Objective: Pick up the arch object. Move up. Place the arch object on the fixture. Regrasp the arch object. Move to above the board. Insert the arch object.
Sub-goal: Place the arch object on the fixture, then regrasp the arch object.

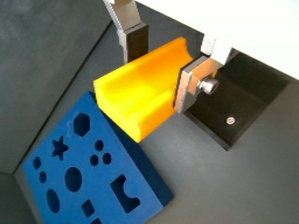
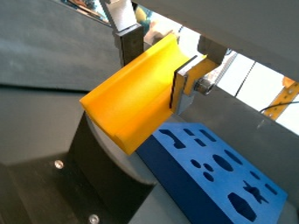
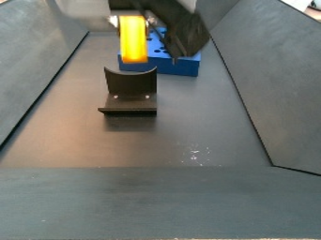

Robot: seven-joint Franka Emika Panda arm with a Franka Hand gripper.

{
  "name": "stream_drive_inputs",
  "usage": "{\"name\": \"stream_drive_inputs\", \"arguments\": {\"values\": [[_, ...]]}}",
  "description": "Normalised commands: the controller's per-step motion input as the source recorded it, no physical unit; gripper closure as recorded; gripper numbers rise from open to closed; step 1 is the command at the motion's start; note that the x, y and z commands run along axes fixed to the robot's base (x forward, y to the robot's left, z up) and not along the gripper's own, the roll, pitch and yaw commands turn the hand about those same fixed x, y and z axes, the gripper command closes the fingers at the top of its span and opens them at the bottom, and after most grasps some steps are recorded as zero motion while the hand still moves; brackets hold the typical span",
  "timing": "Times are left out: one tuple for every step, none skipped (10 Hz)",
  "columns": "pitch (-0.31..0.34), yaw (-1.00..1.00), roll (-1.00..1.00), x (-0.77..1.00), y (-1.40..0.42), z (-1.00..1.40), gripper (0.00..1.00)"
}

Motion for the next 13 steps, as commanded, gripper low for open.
{"name": "stream_drive_inputs", "arguments": {"values": [[0.186,-0.17,-0.63,0.20,0.13,-1.00,1.00],[0.150,-0.19,-0.47,0.22,0.13,-1.00,1.00],[0.103,-0.20,-0.28,0.25,0.13,-1.00,1.00],[0.069,-0.20,-0.21,0.26,0.12,-1.00,1.00],[0.044,-0.20,-0.19,0.27,0.12,-1.00,1.00],[0.001,-0.17,-0.18,0.28,0.12,-0.98,1.00],[-0.016,-0.16,-0.19,0.27,0.11,-0.88,1.00],[-0.028,-0.13,-0.18,0.23,0.08,-0.70,1.00],[-0.027,-0.10,-0.17,0.20,0.07,-0.52,1.00],[-0.027,-0.08,-0.15,0.17,0.06,-0.40,1.00],[-0.019,-0.06,-0.14,0.14,0.04,-0.31,1.00],[0.000,0.00,0.00,0.00,0.00,0.00,0.00],[0.029,0.04,0.01,0.00,0.00,1.00,0.00]]}}
